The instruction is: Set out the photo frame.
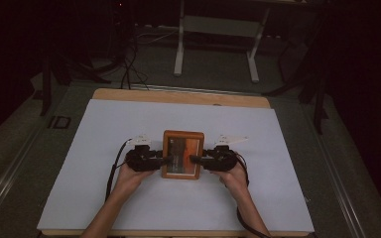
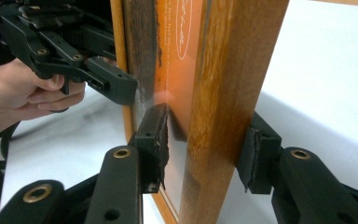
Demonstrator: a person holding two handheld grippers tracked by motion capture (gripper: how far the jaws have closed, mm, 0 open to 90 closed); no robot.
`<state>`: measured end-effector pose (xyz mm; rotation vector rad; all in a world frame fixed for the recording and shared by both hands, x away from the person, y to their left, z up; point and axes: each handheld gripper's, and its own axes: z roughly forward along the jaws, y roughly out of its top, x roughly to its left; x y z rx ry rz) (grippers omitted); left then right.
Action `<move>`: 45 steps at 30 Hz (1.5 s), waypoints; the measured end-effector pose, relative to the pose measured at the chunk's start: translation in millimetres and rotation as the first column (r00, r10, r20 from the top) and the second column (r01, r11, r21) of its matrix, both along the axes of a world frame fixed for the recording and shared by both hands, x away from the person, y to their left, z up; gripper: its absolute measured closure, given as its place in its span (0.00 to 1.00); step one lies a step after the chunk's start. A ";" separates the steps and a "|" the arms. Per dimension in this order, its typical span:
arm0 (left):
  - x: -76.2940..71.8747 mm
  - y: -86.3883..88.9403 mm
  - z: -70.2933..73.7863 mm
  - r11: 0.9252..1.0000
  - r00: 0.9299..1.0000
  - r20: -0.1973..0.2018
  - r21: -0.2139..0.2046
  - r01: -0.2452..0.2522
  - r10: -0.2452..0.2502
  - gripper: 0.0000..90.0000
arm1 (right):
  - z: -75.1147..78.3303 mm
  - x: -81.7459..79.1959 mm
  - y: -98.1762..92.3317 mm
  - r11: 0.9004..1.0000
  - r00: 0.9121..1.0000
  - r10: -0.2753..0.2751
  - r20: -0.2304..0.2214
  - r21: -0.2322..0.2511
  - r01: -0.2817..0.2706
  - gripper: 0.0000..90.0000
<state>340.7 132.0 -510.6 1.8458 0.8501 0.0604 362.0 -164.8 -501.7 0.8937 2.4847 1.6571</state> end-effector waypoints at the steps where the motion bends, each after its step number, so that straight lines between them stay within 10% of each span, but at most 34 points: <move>1: 0.5 0.3 -0.4 1.000 1.000 -0.003 -0.001 -0.001 0.001 0.66 | -0.1 0.5 0.3 1.000 1.000 -0.001 -0.002 0.001 0.001 0.64; 45: -4.1 5.1 6.6 1.000 1.000 0.012 0.008 -0.026 0.026 0.51 | 9.9 -2.7 -6.9 1.000 0.999 -0.001 0.043 -0.013 0.001 0.46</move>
